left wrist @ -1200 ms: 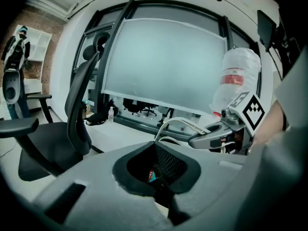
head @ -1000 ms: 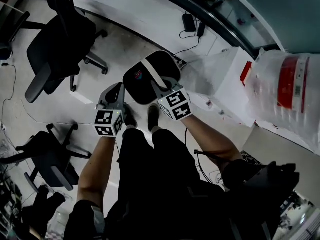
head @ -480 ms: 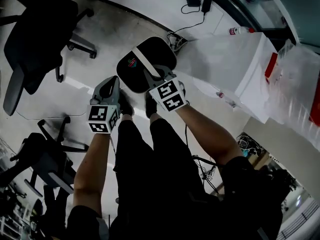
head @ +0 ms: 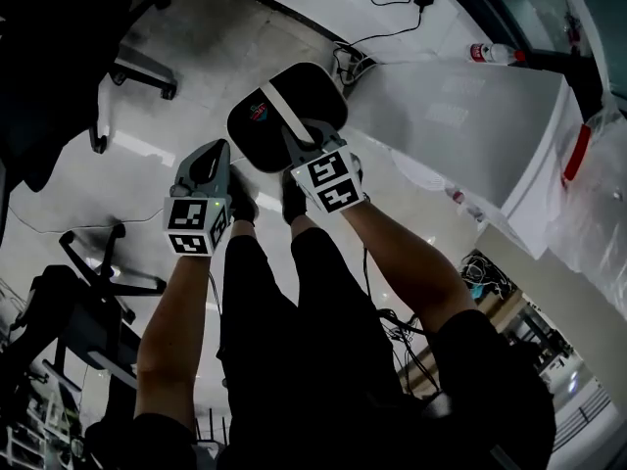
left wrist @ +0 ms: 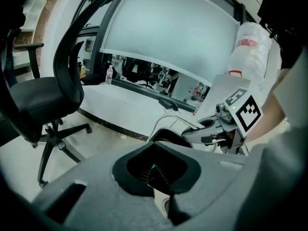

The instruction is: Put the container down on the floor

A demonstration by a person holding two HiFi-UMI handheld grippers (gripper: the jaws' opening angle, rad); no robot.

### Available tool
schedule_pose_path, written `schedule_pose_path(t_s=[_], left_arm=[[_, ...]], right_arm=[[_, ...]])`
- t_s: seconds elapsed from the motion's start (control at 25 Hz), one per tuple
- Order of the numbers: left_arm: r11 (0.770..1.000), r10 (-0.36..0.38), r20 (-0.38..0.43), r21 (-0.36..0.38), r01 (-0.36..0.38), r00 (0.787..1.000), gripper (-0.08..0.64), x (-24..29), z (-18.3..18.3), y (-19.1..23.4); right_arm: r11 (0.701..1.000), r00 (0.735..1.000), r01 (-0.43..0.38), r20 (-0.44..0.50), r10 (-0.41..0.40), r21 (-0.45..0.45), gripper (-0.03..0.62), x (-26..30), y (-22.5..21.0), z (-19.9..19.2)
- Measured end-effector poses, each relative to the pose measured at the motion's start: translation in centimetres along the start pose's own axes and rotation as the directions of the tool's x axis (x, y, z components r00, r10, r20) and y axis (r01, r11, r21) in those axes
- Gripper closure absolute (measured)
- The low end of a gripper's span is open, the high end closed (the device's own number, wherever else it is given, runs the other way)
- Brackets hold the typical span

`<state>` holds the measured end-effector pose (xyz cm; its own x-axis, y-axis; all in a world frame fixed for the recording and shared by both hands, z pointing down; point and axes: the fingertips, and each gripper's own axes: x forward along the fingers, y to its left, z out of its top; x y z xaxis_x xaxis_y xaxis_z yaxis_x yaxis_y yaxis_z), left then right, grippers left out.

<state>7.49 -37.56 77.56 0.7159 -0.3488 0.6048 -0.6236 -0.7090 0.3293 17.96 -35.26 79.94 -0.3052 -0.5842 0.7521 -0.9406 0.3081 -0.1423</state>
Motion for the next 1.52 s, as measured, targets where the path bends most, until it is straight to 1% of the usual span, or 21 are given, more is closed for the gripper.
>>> schedule_pose_path(t_s=[0.2, 0.44, 0.56, 0.8, 0.96, 1.16, 1.36, 1.52], left_arm=[[1.000, -0.001, -0.025, -0.022, 0.000, 1.000, 0.554, 3.0, -2.1, 1.1], [1.000, 0.002, -0.036, -0.024, -0.003, 0.999, 0.554, 5.7, -3.8, 2.1], [1.000, 0.005, -0.055, -0.028, -0.006, 0.999, 0.554, 7.2, -5.0, 2.6], [1.000, -0.001, -0.077, -0.022, 0.000, 0.997, 0.554, 9.5, -7.2, 3.2], [1.000, 0.001, -0.093, -0.027, -0.004, 0.996, 0.554, 10.3, -8.5, 3.8], [0.999, 0.010, -0.101, -0.033, -0.013, 0.995, 0.554, 11.1, -9.3, 5.0], [0.999, 0.014, -0.113, -0.034, -0.018, 0.994, 0.554, 11.4, -10.3, 5.7], [0.999, 0.023, -0.122, -0.037, -0.028, 0.992, 0.554, 11.1, -10.9, 6.3]], right_arm=[[1.000, 1.000, 0.008, -0.024, -0.008, 0.000, 0.584, 3.6, -1.6, -2.5], [1.000, 0.998, 0.002, -0.059, -0.002, -0.004, 0.584, 7.0, -2.7, -5.6], [1.000, 0.997, -0.002, -0.077, 0.002, -0.001, 0.584, 9.0, -3.2, -6.9], [1.000, 0.995, -0.004, -0.098, 0.004, 0.004, 0.585, 12.7, -4.5, -9.0], [1.000, 0.993, -0.005, -0.121, 0.007, 0.017, 0.586, 14.4, -4.7, -10.5], [0.999, 0.990, -0.002, -0.141, 0.008, 0.042, 0.584, 16.4, -5.0, -12.1], [0.999, 0.990, 0.018, -0.139, -0.012, 0.039, 0.586, 17.6, -5.7, -12.6], [0.999, 0.990, 0.010, -0.138, -0.004, 0.042, 0.584, 17.6, -5.7, -12.9]])
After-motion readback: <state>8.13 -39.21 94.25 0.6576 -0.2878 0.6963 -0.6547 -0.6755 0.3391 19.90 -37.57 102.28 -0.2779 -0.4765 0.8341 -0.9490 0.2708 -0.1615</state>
